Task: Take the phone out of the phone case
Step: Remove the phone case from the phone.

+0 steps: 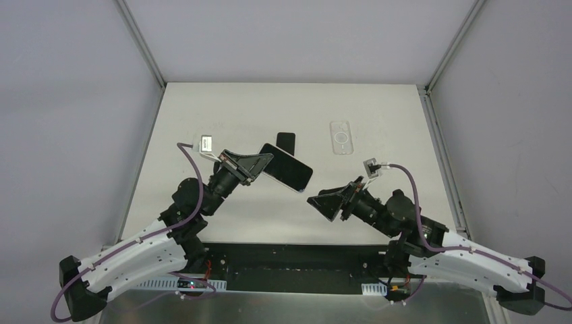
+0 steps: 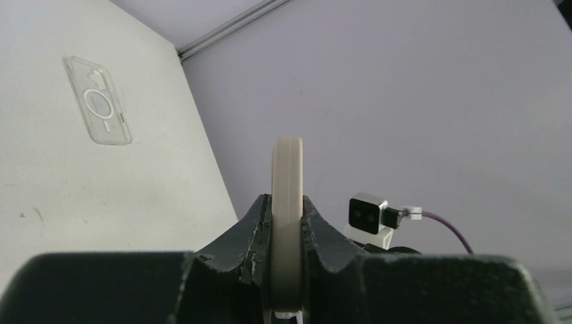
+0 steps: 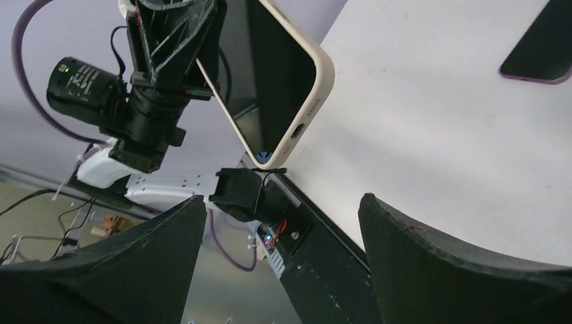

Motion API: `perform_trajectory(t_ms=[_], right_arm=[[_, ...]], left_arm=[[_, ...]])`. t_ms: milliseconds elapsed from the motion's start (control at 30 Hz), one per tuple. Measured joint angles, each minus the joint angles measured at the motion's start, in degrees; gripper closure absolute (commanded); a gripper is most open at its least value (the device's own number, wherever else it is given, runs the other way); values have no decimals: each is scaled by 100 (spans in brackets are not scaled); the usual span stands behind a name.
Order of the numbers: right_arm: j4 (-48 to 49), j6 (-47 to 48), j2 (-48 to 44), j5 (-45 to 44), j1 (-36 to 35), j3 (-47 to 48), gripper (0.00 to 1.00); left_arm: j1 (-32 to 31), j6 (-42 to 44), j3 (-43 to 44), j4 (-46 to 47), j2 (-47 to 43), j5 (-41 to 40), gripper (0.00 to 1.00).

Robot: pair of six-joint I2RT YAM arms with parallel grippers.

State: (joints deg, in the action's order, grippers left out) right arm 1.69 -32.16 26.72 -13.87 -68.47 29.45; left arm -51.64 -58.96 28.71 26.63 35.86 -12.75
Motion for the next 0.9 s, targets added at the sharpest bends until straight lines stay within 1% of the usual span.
perform_trajectory(t_ms=[167,400,667,733,900], right_arm=[[494,-190,376,605,85,11,22],[1237,-544,802,1021,212,11,31],[2481,-1180,1436,1445,461,11,53],[2721,-1327,1606,1526,498,9,57],[2920,-1473,1766,1602,525,9,64]], left_arm=[[0,-472,0,0,-136,-98,100],[0,-804,-33,0,-299,-138,100],[0,-857,-37,2,-376,-177,100],[0,-866,-37,4,-385,-212,100],[0,-918,-37,13,-413,-280,100]])
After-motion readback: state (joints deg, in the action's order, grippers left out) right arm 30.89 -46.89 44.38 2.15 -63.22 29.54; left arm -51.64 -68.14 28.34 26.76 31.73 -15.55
